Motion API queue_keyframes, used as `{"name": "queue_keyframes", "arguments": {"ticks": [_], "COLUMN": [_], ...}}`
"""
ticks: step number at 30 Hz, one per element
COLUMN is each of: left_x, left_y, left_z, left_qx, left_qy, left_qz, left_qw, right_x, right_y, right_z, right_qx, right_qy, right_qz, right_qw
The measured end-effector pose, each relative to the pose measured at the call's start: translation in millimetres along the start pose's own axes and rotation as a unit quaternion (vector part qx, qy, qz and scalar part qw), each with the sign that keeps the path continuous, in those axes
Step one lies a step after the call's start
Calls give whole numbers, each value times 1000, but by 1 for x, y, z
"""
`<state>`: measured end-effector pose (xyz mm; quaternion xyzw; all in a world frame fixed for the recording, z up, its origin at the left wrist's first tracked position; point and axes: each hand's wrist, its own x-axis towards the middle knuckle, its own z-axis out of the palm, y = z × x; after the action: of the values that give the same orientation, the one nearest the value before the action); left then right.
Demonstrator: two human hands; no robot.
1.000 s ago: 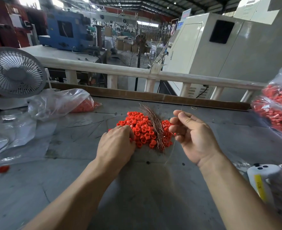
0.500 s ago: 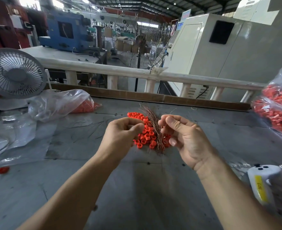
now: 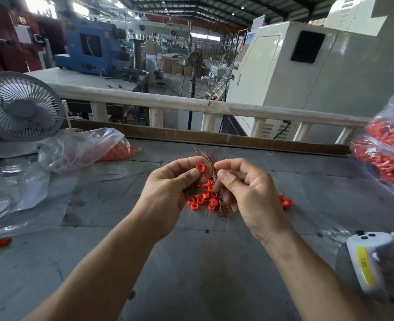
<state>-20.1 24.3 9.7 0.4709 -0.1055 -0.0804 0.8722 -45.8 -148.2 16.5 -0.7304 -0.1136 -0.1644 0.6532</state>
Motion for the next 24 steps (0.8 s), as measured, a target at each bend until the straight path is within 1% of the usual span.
{"name": "queue_keyframes", "arguments": {"ticks": [4,10,15,19,22,24], "left_x": [-2,-6,-7,-6,-5,-5], "left_y": [0,0,-1,-3,-5,-6], "left_z": [0,4,8,7,6,6], "left_qx": [29,70,74,78,63,53], "left_qy": [-8,-39,-27,-12,5,3], "left_qz": [5,0,-3,3,12,13], "left_qw": [1000,997,997,997,998,999], "right_x": [1,-2,-3,-4,-4,-5], "right_y": [-2,-1,0,1,1,0], "right_z": [0,1,4,6,8,9], "right_qx": [4,-39,-74,-80,-79,-81], "right_qy": [29,23,32,36,42,48], "right_qz": [-21,-45,-48,-43,-36,-36], "right_qw": [999,998,996,995,995,995]}}
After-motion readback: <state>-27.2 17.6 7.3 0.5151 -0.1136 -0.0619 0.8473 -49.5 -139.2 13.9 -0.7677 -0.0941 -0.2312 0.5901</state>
